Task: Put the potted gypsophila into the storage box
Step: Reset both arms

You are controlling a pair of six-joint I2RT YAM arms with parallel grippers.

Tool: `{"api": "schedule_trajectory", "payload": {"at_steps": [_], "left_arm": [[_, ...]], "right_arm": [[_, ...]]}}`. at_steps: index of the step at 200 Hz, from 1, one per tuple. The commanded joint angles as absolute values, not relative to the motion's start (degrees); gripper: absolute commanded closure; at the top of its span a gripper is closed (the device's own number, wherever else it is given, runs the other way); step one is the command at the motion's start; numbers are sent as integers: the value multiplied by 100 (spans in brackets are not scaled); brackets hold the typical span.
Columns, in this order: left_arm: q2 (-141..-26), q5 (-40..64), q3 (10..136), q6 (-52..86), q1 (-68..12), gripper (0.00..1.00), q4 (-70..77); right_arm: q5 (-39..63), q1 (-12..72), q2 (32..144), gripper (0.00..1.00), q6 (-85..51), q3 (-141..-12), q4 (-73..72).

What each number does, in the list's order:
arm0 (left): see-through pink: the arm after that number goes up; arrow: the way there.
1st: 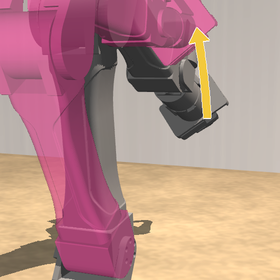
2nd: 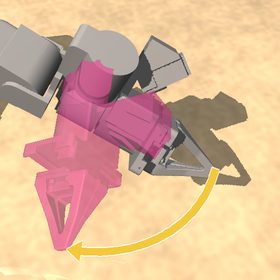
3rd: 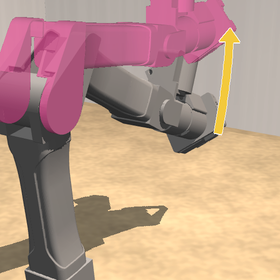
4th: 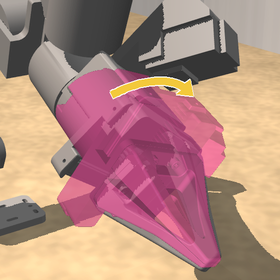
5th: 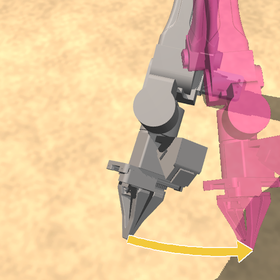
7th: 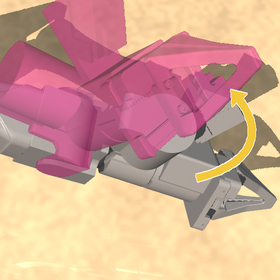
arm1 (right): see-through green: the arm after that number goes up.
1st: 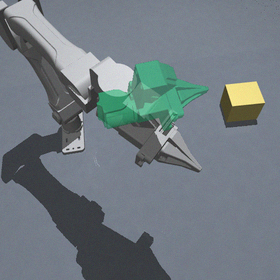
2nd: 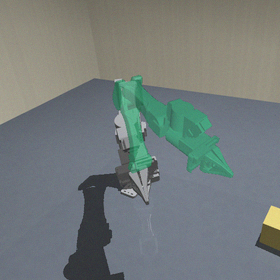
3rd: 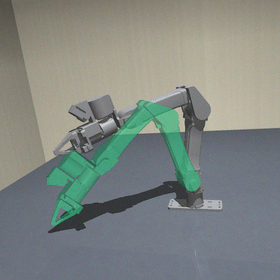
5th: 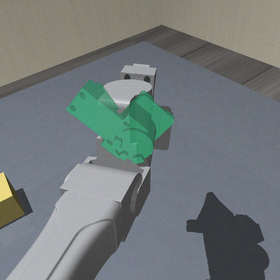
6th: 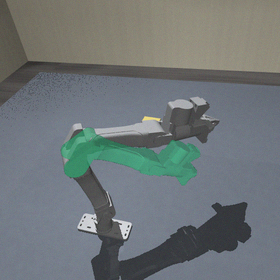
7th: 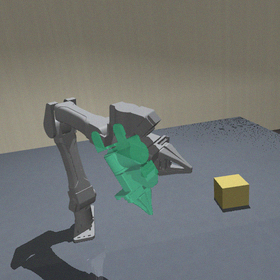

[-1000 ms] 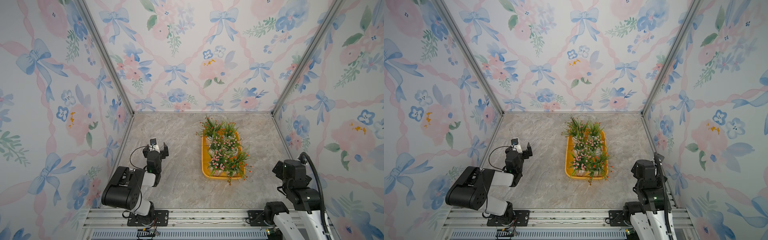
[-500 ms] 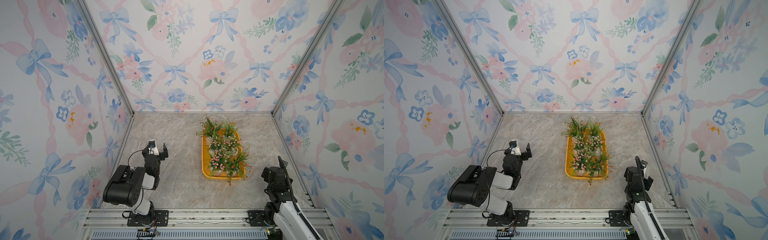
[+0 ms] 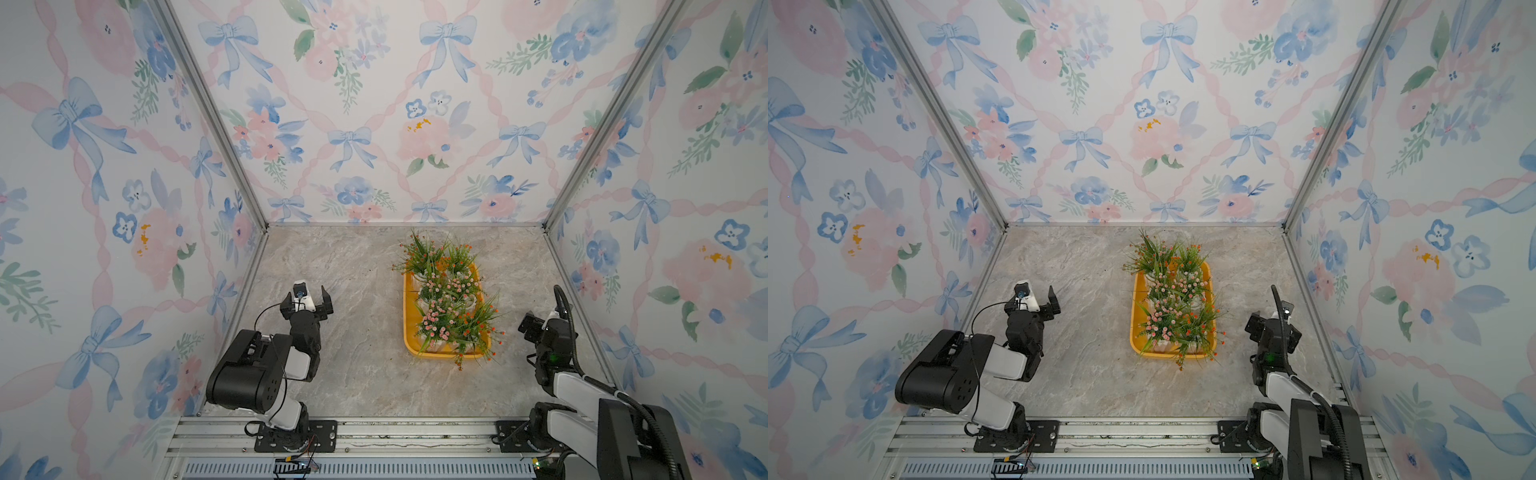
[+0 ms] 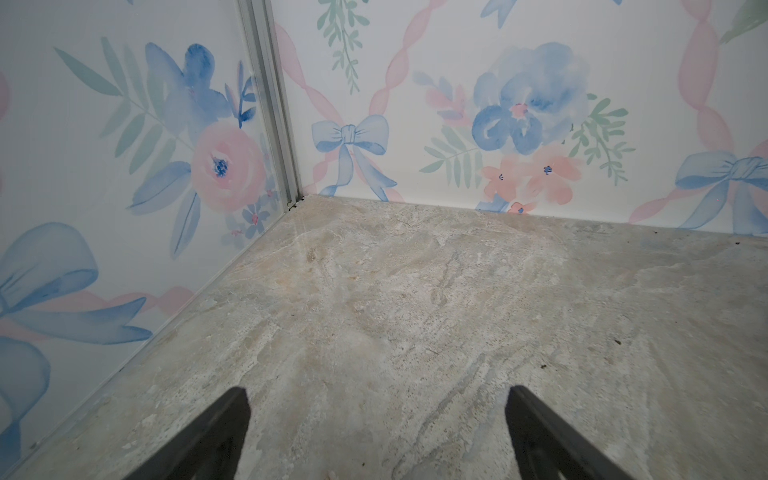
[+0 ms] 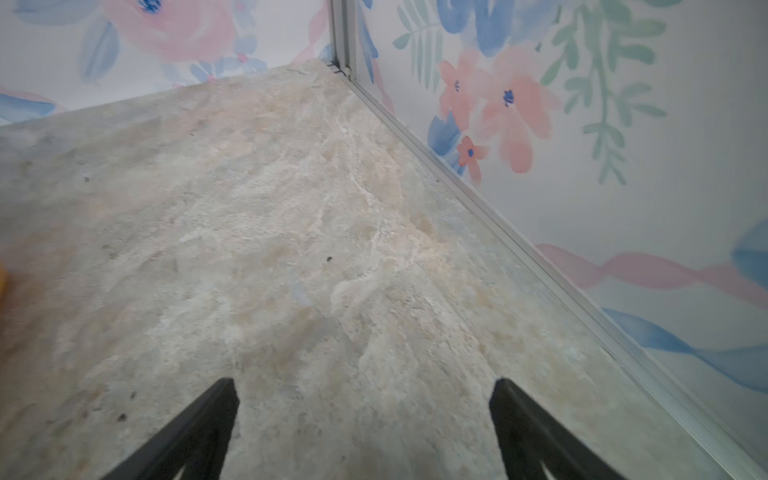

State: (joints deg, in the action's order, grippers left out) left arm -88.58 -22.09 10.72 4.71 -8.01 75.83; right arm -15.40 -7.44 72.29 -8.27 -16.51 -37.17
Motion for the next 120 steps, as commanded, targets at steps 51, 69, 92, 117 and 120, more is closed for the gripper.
{"api": "schedule_trajectory", "payload": {"at_steps": [51, 69, 92, 117, 120], "left_arm": [[-8858, -2306, 1031, 523, -817, 2, 7769], [-8853, -2301, 1032, 523, -813, 2, 7761], [-8853, -2304, 1029, 527, -822, 2, 7770], [-8852, -2312, 1028, 520, -826, 2, 7769], [-8856, -2312, 1029, 524, -826, 2, 7768]], "right_arm": [[-458, -102, 7379, 3, -60, -1864, -4227], [-706, 186, 8036, 3, -138, -1945, -5063], [-1073, 377, 9051, 3, -61, -1811, -6329], [-910, 225, 8912, 3, -197, -1849, -5980], [-840, 194, 8968, 3, -220, -1876, -6082]]}}
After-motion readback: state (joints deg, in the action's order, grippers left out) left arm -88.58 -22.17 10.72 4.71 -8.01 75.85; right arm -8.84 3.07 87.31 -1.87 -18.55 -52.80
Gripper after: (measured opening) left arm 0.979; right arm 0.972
